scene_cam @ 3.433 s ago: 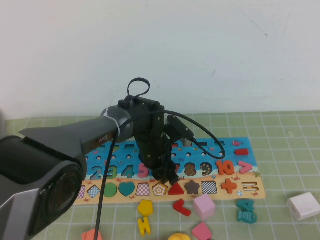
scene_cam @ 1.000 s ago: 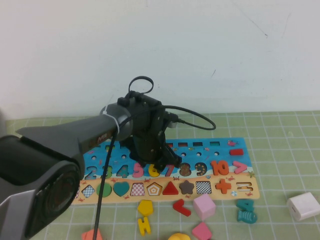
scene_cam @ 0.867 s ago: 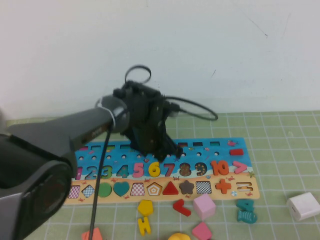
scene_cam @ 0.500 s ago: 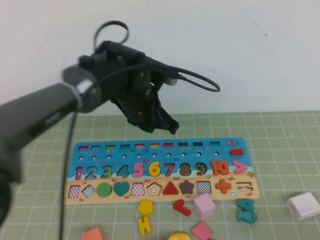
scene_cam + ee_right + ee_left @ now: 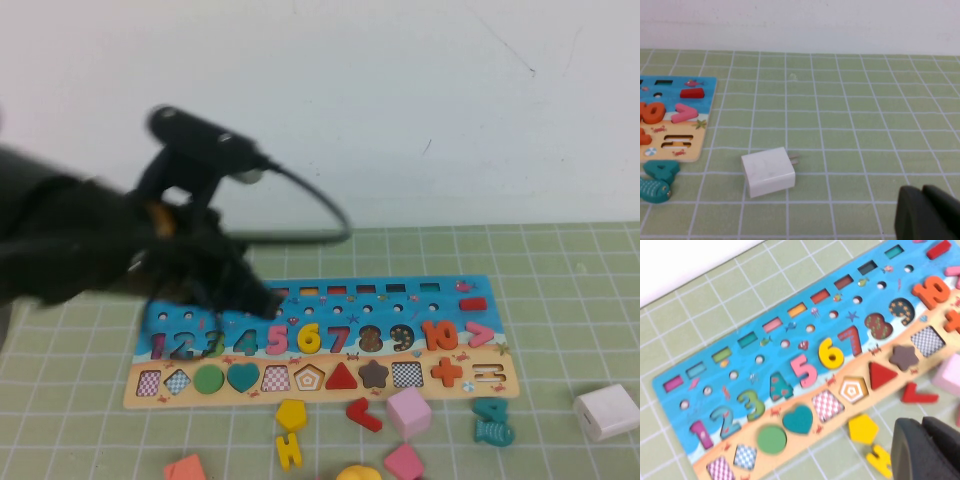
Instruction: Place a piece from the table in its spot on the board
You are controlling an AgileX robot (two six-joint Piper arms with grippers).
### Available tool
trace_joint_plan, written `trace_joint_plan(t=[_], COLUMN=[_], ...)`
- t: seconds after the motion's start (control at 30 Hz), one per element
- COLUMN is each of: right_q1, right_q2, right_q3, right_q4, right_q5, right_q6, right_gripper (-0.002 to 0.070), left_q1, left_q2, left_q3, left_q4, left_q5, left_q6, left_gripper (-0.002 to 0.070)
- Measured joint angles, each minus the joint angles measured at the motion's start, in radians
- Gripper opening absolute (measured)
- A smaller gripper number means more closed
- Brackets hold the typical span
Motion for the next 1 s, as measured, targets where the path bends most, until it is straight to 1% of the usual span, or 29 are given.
trace_joint_plan(t=[0.47, 0.57, 0.73, 0.87, 1.0], right_q1=[0.0, 0.0, 0.0, 0.0, 0.0], right_q2=[0.0, 0.0, 0.0, 0.0, 0.0], right_q3=[0.0, 0.0, 0.0, 0.0, 0.0], right_q4=[0.0, 0.0, 0.0, 0.0, 0.0], right_q5=[0.0, 0.0, 0.0, 0.0, 0.0], right_q6=[0.0, 0.0, 0.0, 0.0, 0.0], right_gripper=[-0.0001, -0.0001, -0.0001, -0.0001, -0.0001], left_q1=[0.0, 0.0, 0.0, 0.0, 0.0], left_q2=[-0.608, -0.716, -0.872, -0.96, -1.04], left_q3=[0.406, 0.454, 0.466, 0.48, 0.577], left_q4=[-0.001, -0.004, 0.02, 0.087, 0.196], left_q5=[-0.041, 0.008, 0.161, 0.255, 0.246], left_q6=[-0.08, -0.086, -0.102, -0.147, -0.249], left_gripper=[-0.0001, -0.0001, -0.0001, -0.0001, -0.0001])
